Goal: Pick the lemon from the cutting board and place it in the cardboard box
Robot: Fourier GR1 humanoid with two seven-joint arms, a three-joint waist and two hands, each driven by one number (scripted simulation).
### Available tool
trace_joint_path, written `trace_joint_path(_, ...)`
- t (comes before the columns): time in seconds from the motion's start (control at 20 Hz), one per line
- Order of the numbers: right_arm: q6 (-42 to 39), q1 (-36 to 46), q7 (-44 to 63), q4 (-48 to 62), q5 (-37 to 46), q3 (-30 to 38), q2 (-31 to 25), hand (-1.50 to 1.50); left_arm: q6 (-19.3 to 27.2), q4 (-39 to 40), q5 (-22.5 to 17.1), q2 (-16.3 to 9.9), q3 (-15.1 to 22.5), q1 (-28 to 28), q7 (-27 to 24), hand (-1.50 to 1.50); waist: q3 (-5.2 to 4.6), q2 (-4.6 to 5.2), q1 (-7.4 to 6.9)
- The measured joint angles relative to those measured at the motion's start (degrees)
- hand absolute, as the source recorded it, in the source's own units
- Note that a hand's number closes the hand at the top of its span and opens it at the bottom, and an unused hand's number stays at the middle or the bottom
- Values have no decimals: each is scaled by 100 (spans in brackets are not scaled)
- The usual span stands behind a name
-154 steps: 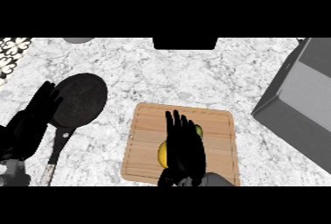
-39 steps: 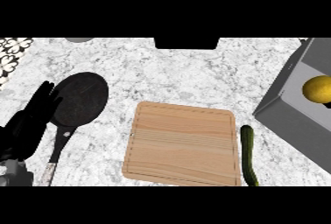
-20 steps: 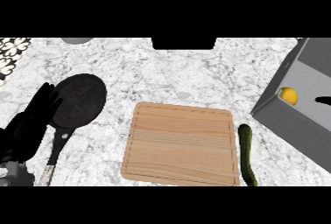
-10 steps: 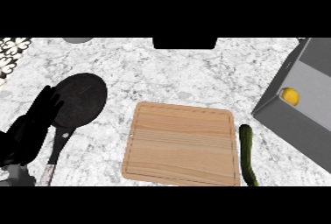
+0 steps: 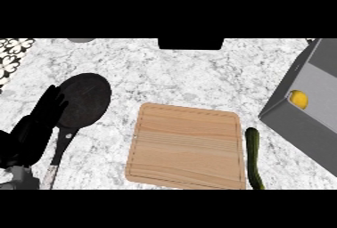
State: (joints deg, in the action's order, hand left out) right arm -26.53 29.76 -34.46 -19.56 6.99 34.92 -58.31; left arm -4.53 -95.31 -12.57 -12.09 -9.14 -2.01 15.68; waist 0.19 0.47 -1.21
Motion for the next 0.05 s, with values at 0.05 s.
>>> trace_joint_path(0.05,-9,2,-70,94,34,-16,-51,-150,-53,71,-36,-48,-50,-42,-16,0,1,5,-6)
